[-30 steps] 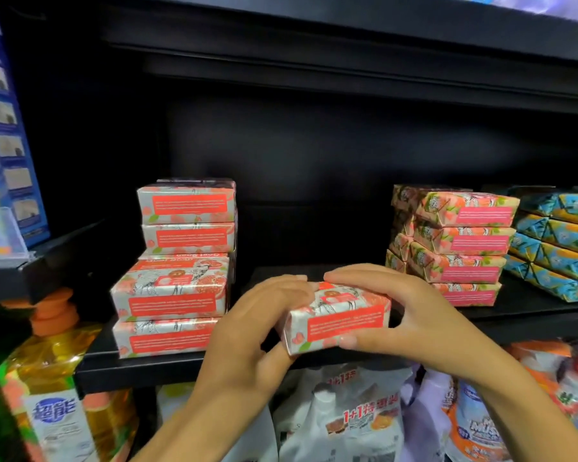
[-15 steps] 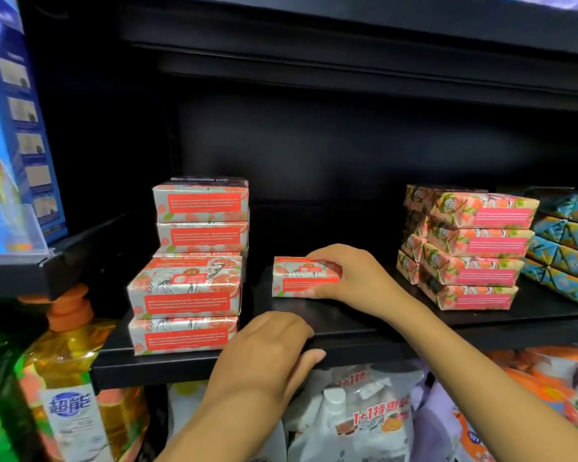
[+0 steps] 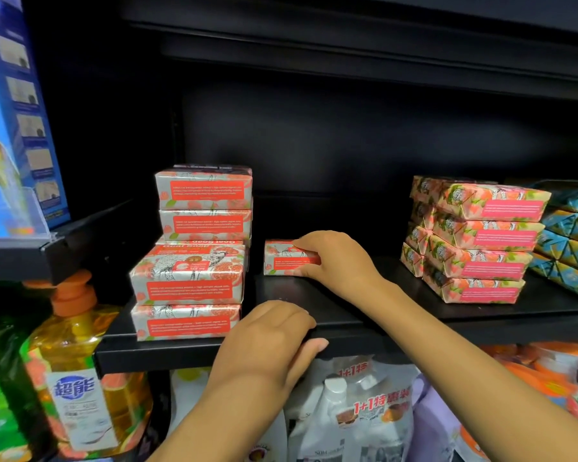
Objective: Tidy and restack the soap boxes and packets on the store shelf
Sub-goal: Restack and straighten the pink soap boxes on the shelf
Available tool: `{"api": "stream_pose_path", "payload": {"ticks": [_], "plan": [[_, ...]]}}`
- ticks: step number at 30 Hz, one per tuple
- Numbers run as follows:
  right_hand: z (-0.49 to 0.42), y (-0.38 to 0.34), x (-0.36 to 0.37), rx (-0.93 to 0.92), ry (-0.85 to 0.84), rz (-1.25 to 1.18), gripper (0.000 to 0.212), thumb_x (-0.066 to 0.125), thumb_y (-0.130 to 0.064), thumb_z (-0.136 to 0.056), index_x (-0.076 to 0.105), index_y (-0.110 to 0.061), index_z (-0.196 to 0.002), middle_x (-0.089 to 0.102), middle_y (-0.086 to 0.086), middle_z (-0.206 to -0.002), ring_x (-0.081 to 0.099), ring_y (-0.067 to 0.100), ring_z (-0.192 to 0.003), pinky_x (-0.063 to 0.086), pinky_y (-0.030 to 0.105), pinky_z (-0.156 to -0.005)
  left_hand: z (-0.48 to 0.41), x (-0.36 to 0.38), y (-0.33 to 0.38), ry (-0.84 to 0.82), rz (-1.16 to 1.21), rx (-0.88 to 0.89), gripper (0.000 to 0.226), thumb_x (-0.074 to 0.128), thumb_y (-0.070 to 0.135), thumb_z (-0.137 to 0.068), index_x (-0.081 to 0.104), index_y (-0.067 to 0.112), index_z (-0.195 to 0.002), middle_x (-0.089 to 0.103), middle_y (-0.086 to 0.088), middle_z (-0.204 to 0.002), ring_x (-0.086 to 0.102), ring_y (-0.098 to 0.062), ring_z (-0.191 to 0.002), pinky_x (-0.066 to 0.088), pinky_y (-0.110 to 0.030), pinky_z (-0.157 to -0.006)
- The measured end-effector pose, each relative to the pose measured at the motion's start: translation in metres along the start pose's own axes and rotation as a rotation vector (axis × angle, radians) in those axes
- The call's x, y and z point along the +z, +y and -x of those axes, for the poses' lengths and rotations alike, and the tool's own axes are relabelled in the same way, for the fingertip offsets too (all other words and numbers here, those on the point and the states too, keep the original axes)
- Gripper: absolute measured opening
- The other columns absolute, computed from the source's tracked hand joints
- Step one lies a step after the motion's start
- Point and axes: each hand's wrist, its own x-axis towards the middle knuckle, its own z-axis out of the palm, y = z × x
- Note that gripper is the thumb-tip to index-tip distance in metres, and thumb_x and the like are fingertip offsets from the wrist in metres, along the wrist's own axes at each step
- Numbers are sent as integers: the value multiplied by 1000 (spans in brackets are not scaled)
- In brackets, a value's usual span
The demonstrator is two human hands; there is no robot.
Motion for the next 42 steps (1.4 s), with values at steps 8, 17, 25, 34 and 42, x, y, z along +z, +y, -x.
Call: {"api": "stream_pose_path", "payload": {"ticks": [8,17,25,34,42], "plan": [[22,-16,-21,-63,305,-216,39,64,-31,-86,58,-18,-123,59,-4,-124,51,7,-114,41,24,-98,21,-12,-9,88,-32,60,15,63,27,-87,71,14,-85,67,4,-85,63,-14,-79,49,-24,-71],[32,-89,-24,-348,97,-365,52,63,-46,-81,54,-23,-127,53,-13,-128,43,0,-119,35,18,-100,70,-65,-64,331,-170,-176,35,60,47,-83,62,13,-75,61,4,-75,55,-17,-69,42,-30,-60],[31,-105,-11,-262,98,-260,54,62,-62,-71,41,-30,-109,45,-12,-115,38,5,-105,35,22,-83,83,-61,-78,292,-120,-320,43,56,60,-76,59,17,-76,55,9,-78,51,-9,-73,42,-26,-59],[47,-81,-32,-154,136,-462,54,66,-66,-59,51,-44,-106,53,-23,-101,52,-3,-96,42,13,-80,57,-71,-72,274,-44,-332,57,63,67,-70,53,23,-105,55,10,-99,52,-6,-90,43,-15,-70],[75,-31,-42,-43,303,-521,65,63,-62,-54,56,-32,-111,57,-20,-102,50,-13,-96,36,-2,-71,21,-71,-77,-14,15,-426,79,43,86,-45,59,35,-104,46,27,-99,44,2,-96,35,-12,-73]]}}
